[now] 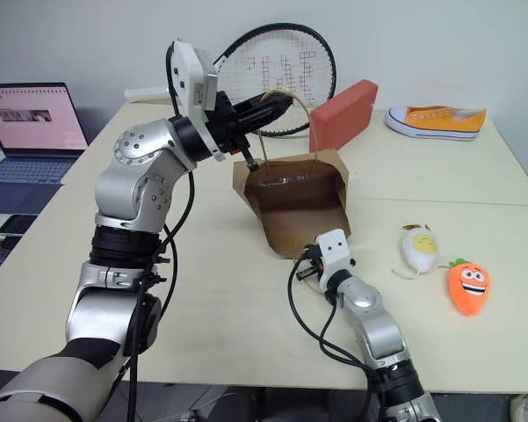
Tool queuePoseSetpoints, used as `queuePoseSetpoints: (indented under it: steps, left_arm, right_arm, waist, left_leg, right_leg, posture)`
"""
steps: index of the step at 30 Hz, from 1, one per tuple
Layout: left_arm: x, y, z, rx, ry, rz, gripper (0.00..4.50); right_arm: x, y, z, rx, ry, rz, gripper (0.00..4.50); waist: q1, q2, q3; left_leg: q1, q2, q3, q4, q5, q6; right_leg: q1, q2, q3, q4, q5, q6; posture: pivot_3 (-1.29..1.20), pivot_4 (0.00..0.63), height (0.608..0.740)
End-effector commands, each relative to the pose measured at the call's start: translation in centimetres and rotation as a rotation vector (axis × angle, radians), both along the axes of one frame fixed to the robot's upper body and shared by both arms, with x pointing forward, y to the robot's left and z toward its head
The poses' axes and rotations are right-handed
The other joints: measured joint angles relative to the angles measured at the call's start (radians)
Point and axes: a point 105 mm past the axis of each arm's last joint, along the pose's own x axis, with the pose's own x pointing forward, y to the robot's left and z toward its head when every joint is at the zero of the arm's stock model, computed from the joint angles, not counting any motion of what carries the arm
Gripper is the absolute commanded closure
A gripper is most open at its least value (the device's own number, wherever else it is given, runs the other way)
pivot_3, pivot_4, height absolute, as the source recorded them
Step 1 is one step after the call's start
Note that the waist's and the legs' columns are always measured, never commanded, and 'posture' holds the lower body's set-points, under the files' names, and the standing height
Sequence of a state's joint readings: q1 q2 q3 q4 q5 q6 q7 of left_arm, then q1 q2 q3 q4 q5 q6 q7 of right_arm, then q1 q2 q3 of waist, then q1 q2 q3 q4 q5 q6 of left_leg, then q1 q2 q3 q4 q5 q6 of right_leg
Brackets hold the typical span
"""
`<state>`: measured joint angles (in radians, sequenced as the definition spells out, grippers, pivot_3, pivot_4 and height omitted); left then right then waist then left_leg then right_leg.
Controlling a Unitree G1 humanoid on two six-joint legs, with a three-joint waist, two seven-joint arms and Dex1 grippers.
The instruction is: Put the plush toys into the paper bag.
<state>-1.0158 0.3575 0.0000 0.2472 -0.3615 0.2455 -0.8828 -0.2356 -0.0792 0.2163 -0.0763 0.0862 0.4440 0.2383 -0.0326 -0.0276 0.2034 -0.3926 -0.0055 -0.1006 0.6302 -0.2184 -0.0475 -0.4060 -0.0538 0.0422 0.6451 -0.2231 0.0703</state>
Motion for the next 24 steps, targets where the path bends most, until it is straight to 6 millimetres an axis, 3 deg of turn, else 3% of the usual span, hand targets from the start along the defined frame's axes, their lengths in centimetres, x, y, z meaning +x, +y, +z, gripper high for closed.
queuePoseSetpoints:
  steps: [1, 5, 18, 24]
  left_arm:
    - [-0.3, -0.5, 2.2, -0.02, -0.108, 0.016, 4.5]
    - [0.0, -0.4, 3.0, -0.048, -0.148, 0.046, 4.5]
    - [-2.2, -2.2, 2.2, 0.05, -0.409, 0.069, 4.5]
    - [-2.6, -2.3, 2.8, 0.074, -0.575, 0.15, 4.5]
  right_arm:
    - [-0.4, -0.3, -1.9, -0.031, 0.074, -0.007, 4.49]
    - [-0.3, -0.4, -1.6, -0.024, 0.072, -0.012, 4.49]
    - [0.0, -0.1, -0.1, 0.037, 0.08, -0.018, 4.49]
    - [0.1, -0.2, 0.1, 0.039, 0.081, -0.02, 4.49]
  waist:
    - [0.0, 0.0, 0.0]
    - [0.0, 0.0, 0.0]
    - [-0.001, 0.0, 0.0]
    - [0.0, 0.0, 0.0]
  left_leg:
    - [0.0, 0.0, 0.0, 0.0, 0.0, 0.0]
    - [0.0, 0.0, 0.0, 0.0, 0.0, 0.0]
    - [0.0, 0.0, 0.0, 0.0, 0.0, 0.0]
    - [-0.001, 0.0, 0.0, 0.0, 0.0, 0.0]
  right_leg:
    - [0.0, 0.0, 0.0, 0.0, 0.0, 0.0]
    - [0.0, 0.0, 0.0, 0.0, 0.0, 0.0]
    - [0.0, 0.0, 0.0, 0.0, 0.0, 0.0]
    - [-0.001, 0.0, 0.0, 0.0, 0.0, 0.0]
  posture:
    - [0.0, 0.15, 0.74]
    - [0.0, 0.15, 0.74]
    - [0.0, 0.15, 0.74]
    - [0.0, 0.15, 0.74]
